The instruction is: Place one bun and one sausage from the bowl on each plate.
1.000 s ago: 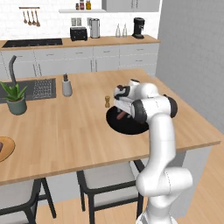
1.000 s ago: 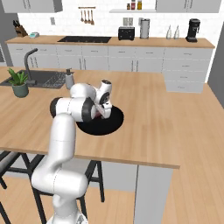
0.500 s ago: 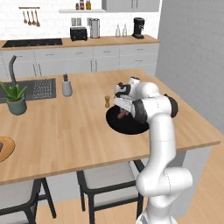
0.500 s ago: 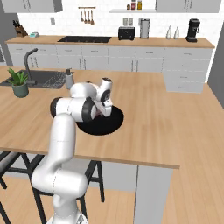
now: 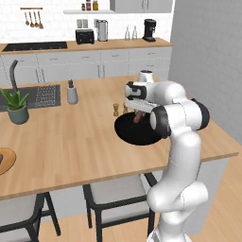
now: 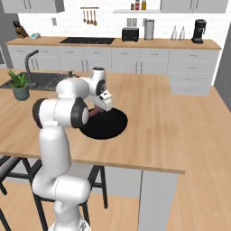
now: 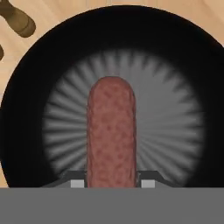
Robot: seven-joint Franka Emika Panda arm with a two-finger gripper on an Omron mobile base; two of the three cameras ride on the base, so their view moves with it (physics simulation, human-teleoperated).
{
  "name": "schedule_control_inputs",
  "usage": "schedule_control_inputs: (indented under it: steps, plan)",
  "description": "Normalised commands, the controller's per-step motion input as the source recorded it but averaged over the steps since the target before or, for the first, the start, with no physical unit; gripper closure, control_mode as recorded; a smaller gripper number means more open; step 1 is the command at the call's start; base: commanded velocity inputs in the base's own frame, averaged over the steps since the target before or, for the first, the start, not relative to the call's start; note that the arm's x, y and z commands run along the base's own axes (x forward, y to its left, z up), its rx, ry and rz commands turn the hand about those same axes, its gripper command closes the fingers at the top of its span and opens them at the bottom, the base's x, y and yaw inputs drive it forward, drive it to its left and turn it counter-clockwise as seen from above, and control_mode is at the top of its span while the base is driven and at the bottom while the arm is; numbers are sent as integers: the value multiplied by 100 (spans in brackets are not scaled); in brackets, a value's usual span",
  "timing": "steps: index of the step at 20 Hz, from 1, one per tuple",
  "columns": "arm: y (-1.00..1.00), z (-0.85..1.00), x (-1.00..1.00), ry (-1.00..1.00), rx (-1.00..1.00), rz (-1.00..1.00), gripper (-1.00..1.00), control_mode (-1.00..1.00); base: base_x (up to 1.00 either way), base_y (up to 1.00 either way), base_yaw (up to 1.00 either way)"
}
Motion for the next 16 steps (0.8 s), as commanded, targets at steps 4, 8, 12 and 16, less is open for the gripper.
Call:
schedule_control_inputs:
  steps: [4, 8, 12, 16]
  plan:
    - [17, 65, -100, -18, -21, 32, 100, -100, 0, 0, 0]
    - [9, 48, -100, -17, -16, 28, 100, -100, 0, 0, 0]
    - [4, 39, -100, -12, -19, 39, 100, -100, 0, 0, 0]
    - [4, 46, -99, -1, -10, 34, 100, -100, 0, 0, 0]
